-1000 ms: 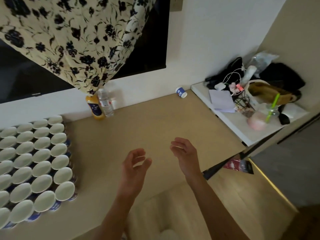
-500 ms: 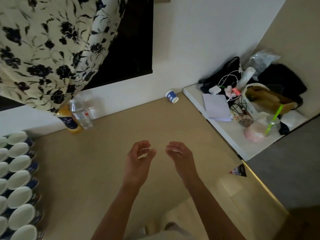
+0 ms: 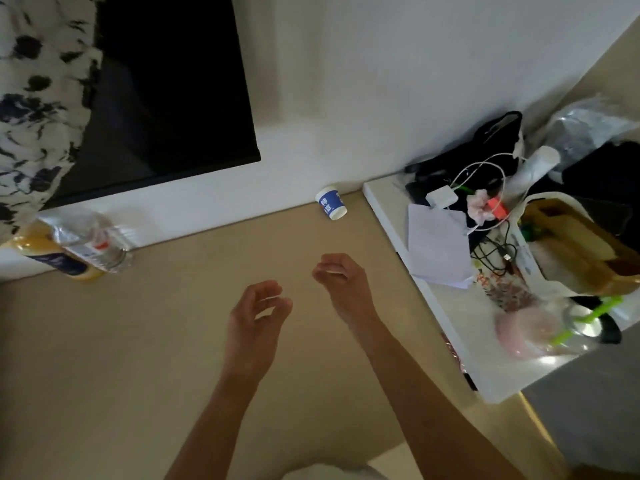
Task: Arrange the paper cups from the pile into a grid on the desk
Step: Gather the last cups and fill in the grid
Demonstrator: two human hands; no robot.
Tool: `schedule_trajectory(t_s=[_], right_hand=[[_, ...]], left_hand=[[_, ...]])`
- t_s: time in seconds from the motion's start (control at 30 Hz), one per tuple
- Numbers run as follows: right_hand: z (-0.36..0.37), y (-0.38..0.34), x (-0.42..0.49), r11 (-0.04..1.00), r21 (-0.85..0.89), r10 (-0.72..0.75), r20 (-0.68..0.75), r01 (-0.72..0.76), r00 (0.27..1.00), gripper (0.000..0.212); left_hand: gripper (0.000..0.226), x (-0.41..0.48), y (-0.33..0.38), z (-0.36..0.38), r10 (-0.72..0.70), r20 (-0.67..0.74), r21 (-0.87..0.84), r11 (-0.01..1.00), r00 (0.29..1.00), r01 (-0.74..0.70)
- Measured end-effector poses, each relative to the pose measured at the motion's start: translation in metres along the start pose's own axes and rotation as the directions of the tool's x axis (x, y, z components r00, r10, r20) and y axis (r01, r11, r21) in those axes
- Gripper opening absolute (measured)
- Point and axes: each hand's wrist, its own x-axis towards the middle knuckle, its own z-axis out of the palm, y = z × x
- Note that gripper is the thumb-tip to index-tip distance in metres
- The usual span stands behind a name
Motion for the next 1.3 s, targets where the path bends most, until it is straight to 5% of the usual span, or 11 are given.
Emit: schedule_trajectory(t_s=[0.33,0.63,0.8,0.93,1.13,1.3], right_hand=[[-0.007,0.025,0.214,0.891,-0.453,-0.073,-0.082,0.028,0.994,0.065],[0.010,0.052,0.309,0.696,-0.715,-0.018,-0.120,-0.074,0.993,0.077],[0.007,0.059,0.317,0.724,-0.687,-0.004,-0.100,-0.066,0.995,0.074],[0.008,0.049,0.283,0.890,-0.455,-0.016,-0.012,0.009,1.000,0.076],[0.030,0.037,0.163,0.983,-0.145,-0.079,0.224,0.113,0.971,0.071],[0.057,0.021,0.033,0.982,-0.023,-0.154,0.456,0.185,0.876,0.069]], left_hand=[[0.020,0.029,-0.019,0.026,-0.104,-0.210,0.000,0.994,0.972,0.106],[0.030,0.017,-0.039,0.031,-0.138,-0.227,0.016,0.989,0.964,0.145],[0.031,0.009,-0.047,0.021,-0.144,-0.272,-0.002,0.989,0.952,0.149],[0.033,-0.004,-0.051,0.014,-0.141,-0.299,-0.030,0.990,0.944,0.138],[0.035,-0.032,-0.046,-0.002,-0.119,-0.349,-0.096,0.991,0.930,0.091],[0.045,-0.076,-0.036,-0.038,-0.094,-0.427,-0.145,0.989,0.900,0.034]])
